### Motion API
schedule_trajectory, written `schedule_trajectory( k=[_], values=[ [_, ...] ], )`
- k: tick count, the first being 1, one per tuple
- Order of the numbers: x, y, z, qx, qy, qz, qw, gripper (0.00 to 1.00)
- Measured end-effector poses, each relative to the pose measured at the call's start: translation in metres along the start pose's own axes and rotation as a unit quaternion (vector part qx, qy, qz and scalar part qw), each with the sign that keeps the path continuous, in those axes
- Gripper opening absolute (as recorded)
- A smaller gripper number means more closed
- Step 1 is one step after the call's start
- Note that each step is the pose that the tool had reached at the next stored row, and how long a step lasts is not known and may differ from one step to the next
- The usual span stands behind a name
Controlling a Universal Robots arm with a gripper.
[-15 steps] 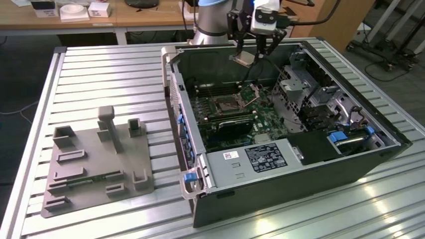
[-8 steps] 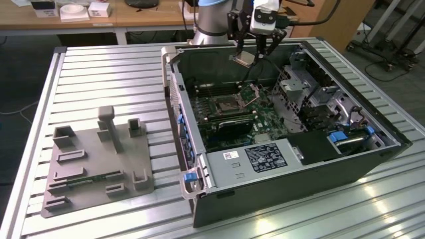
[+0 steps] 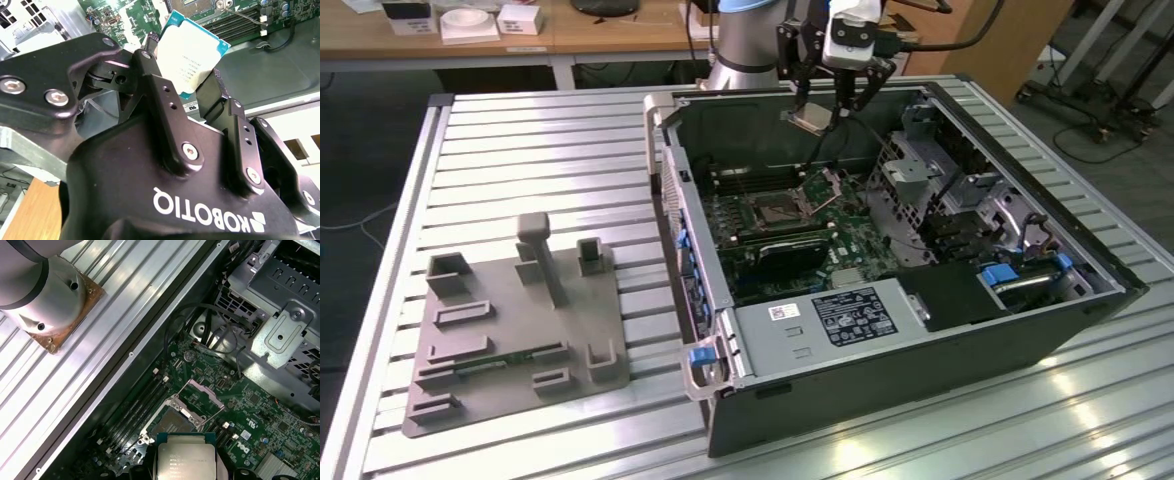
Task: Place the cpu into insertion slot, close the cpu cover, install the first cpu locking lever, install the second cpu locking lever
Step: 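Place the cpu into insertion slot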
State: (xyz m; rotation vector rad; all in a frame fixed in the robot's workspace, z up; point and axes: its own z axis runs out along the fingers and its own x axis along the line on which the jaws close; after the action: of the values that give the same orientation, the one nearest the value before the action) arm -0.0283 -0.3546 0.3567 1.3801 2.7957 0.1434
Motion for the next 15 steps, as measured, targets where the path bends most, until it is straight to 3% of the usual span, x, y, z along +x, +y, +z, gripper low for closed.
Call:
schedule_trajectory(
  k=[15],
  values=[
    [0.0,-0.0001,0.0006,-0.0006,-0.0024,0.026,0.9997,0.54]
  ],
)
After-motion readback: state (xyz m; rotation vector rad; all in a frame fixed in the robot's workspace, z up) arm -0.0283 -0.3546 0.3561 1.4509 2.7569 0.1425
